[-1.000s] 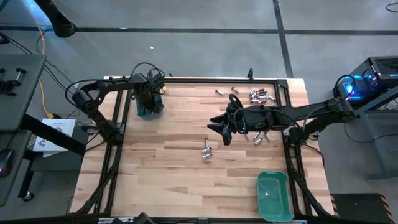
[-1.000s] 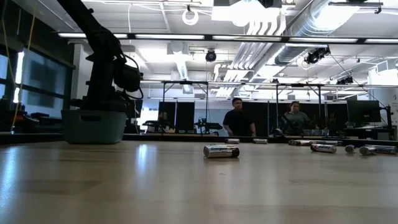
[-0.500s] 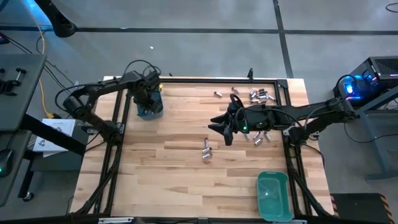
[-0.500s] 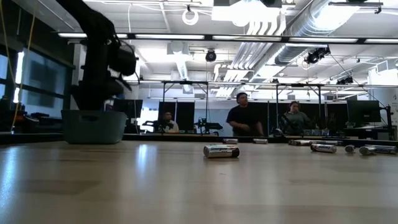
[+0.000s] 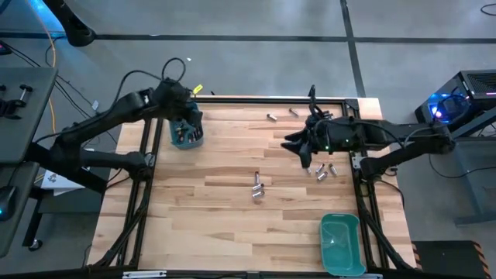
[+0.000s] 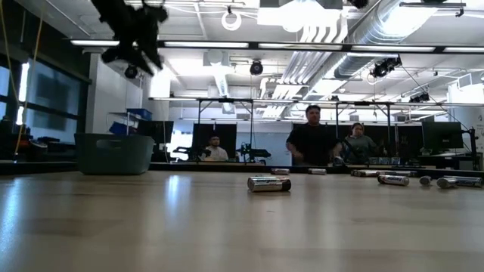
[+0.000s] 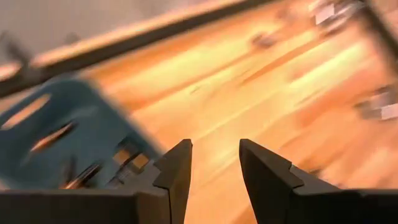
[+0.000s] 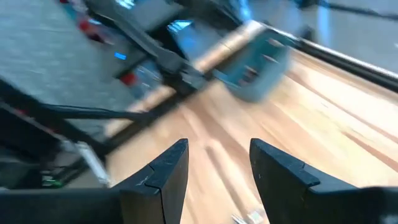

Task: Sort batteries
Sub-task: Adjust the green bin

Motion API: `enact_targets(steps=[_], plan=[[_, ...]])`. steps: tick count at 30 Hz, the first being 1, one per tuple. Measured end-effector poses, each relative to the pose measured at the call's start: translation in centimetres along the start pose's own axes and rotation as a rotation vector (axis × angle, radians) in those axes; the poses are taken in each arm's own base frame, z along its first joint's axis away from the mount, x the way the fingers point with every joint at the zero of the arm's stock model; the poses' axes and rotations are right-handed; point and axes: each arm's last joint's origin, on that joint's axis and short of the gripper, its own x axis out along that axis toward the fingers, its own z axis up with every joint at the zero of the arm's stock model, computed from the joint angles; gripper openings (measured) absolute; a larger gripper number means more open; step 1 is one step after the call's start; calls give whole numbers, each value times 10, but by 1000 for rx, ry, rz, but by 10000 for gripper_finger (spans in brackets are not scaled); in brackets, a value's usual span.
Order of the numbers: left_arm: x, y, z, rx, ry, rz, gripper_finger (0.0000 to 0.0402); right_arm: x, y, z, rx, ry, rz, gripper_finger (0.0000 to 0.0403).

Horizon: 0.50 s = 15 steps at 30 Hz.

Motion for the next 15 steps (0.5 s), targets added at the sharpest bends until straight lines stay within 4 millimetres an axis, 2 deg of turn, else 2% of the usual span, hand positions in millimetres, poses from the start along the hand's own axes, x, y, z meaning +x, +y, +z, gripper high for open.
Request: enact_targets(steps=[4,7,15], plan=[[-19,-22,-1,39,-152,-117,129,-3,-27,-3,50,105,-172,165],[-24,-37,-1,61,-243,-169,129,-2,-50,-6,103,200,-321,165],[-11,-65,12,163,-391,-272,129,11,-114,-3,222,465,-563,170]])
